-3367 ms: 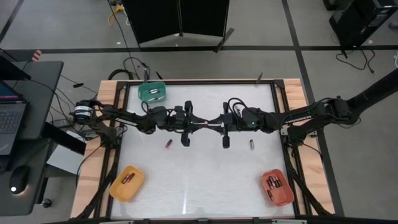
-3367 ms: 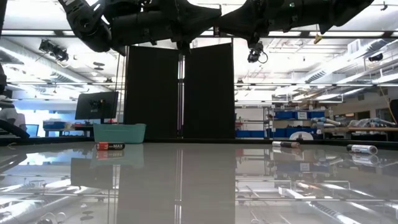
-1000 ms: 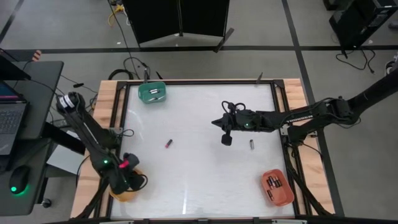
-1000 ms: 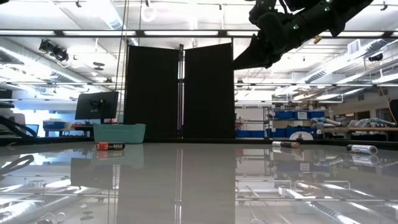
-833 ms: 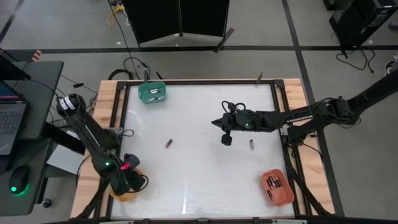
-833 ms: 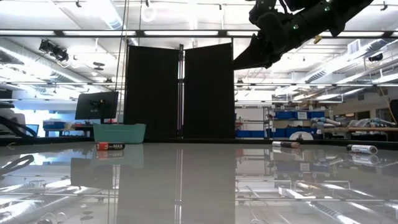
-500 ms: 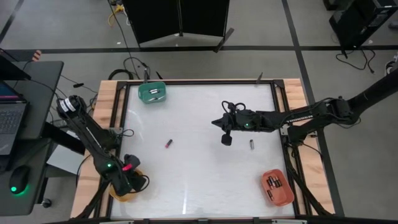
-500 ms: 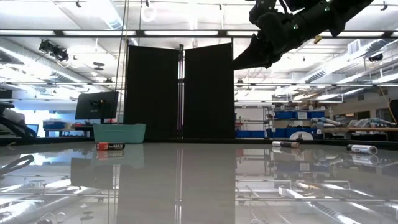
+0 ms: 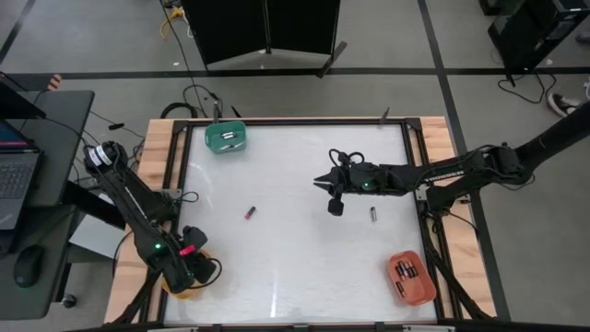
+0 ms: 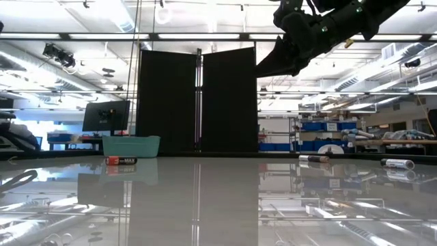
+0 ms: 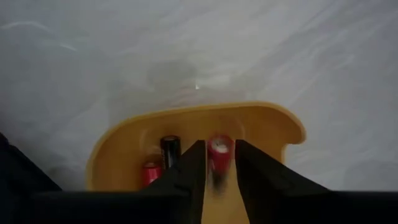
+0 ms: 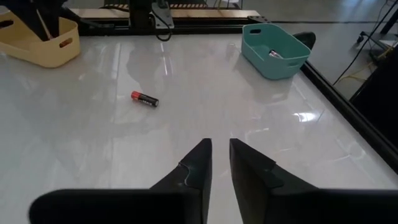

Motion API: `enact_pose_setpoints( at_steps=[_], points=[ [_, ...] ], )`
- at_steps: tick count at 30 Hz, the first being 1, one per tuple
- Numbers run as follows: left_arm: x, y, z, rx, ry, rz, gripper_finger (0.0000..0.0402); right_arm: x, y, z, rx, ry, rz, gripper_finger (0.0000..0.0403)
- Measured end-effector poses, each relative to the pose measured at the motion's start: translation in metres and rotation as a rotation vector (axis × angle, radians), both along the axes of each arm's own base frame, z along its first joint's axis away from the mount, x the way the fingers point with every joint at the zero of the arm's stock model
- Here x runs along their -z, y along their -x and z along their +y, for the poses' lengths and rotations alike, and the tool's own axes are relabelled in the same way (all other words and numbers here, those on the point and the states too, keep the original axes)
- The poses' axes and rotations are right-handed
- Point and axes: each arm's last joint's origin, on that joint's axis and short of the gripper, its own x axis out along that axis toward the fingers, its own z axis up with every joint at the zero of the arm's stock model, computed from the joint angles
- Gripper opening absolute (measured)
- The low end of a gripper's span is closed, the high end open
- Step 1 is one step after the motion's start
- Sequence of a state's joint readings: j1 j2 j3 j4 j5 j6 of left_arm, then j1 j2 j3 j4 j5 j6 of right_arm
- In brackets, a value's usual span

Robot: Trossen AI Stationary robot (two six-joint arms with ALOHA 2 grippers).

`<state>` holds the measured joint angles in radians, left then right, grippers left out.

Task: Sort batteries
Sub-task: Put the top right red battery into the yellow bin, then put the silver battery into the blue bin

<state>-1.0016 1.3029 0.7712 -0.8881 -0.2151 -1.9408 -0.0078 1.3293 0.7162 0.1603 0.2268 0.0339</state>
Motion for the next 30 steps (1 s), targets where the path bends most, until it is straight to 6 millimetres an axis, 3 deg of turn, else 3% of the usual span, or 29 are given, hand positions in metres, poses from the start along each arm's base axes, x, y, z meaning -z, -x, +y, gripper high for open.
enact_pose_setpoints(
  at_steps=[11, 16, 19, 21, 24, 30],
  points=[
    [0.000, 0.000, 0.002, 0.007, -0.035, -0.023, 0.0127, 0.002, 0.001, 0.000, 0.000, 0.000, 0.021, 0.0110],
    [-0.045, -0.004, 0.003, 0.033, -0.193, -0.097, 0.0103, -0.003, 0.010, -0.002, 0.055, 0.021, 0.048, 0.0115],
    [-0.076, -0.007, 0.004, 0.050, -0.278, -0.200, 0.0070, -0.009, 0.019, -0.002, 0.096, 0.001, 0.058, 0.0113],
    [-0.084, -0.010, 0.006, 0.075, -0.335, -0.254, 0.0042, -0.011, 0.027, -0.002, 0.114, -0.013, 0.095, 0.0113],
    [-0.084, -0.017, 0.011, 0.085, -0.391, -0.303, 0.0009, -0.012, 0.041, -0.003, 0.161, -0.050, 0.155, 0.0113],
    [-0.066, -0.036, 0.023, 0.176, -0.407, -0.369, 0.0005, -0.013, 0.062, -0.004, 0.270, -0.126, 0.221, 0.0113]
  ],
)
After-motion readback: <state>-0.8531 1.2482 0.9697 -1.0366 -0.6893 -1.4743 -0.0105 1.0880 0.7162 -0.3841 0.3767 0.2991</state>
